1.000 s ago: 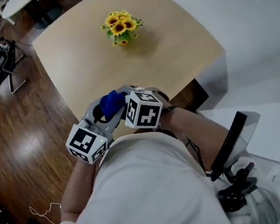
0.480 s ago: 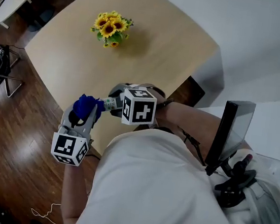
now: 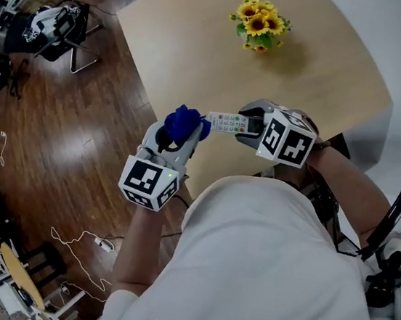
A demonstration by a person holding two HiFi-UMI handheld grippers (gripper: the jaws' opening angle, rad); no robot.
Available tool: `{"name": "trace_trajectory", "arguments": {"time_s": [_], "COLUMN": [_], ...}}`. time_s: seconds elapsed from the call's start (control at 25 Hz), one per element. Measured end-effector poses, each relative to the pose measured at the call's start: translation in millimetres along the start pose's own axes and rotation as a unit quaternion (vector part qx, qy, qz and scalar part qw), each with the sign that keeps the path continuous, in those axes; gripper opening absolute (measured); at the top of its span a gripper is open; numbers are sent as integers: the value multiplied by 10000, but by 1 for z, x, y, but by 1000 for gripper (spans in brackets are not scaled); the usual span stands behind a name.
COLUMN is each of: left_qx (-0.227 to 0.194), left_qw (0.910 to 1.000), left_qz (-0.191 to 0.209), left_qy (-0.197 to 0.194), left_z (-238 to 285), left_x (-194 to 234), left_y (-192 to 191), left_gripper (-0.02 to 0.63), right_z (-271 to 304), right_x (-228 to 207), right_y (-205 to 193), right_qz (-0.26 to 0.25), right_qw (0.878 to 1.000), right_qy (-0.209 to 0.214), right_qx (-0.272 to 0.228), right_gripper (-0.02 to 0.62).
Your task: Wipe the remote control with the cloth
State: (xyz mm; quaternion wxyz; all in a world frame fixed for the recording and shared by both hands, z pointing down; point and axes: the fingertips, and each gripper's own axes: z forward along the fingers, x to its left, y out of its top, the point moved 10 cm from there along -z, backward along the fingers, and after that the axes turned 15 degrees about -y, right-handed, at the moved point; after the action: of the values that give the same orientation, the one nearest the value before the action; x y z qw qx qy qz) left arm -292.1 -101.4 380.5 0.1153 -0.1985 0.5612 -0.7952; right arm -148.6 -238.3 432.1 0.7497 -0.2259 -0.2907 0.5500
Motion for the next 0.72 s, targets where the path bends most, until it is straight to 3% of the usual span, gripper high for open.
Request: {"name": "trace_trajectory", "arguments": {"time_s": [0.2,0.36,0.44,0.72], "left_qx": [-302,-150,-63,339], "left_qw": [9983,9963,9965,9986], "left_qz": [-10,16,72,340], "left_qy": [-502,-841,-826,-221], "left_z": [19,44,49,35], "left_x": [-27,-47,-47,-30], "left_y": [17,15,13,-7], "left_gripper": [144,144,144,144], "right_z": [9,12,12,10], "right_x": [9,20,21,17], "right_y": [21,38,43,25], "right_qz": [-253,-416,-484,-462], "right_qw": [9995,9983,9977,9979], "right_qy": [74,215,253,304], "right_qx": [-169,-352,-399,-352], "right_gripper": [218,218,218,218]}}
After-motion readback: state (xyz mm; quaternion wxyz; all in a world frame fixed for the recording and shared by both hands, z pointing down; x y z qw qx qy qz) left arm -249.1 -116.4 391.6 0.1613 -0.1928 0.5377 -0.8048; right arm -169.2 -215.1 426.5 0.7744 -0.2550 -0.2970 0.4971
